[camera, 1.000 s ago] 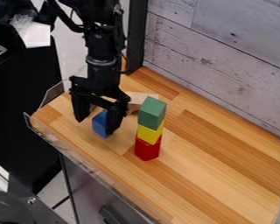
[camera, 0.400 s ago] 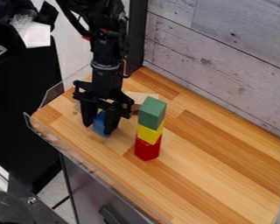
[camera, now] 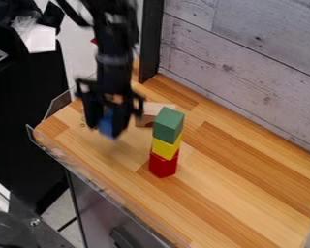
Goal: Put the blue cube on top of the green cube
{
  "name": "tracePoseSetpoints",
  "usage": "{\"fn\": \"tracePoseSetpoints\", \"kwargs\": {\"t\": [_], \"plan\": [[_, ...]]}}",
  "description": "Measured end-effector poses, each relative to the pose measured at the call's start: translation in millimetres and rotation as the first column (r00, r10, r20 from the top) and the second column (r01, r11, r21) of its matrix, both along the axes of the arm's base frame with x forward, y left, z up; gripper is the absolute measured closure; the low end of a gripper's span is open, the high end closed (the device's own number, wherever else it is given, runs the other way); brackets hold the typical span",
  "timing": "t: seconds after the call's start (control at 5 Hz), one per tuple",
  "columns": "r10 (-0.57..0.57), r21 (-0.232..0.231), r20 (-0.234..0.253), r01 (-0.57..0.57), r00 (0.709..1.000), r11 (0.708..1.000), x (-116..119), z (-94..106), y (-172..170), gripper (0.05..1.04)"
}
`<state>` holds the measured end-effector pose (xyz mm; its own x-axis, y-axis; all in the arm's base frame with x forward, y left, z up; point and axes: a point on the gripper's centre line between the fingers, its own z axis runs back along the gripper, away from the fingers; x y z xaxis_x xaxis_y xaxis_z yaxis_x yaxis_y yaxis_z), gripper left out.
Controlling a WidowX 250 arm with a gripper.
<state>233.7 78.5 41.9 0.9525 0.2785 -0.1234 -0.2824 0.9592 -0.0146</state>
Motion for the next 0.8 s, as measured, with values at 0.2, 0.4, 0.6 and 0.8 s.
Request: {"fn": "tracePoseSetpoints", "kwargs": {"t": [0.2, 0.4, 0.6, 0.8], "plan": [[0.057, 0.005, 0.178, -0.059, 0.982, 0.998, 1.4, 51.7, -6.8, 0.534], [-0.009, 0.030, 0.256, 0.001, 0.967, 1.000, 6.8, 97.0, -29.8, 0.534], [-0.135, 0.060, 0.243, 0.124, 0.960, 0.990, 13.0, 142.5, -56.5, 0.534], [-0.242, 0.062, 0.186, 0.234, 0.952, 0.970, 12.3, 137.2, -83.5, 0.534]]}}
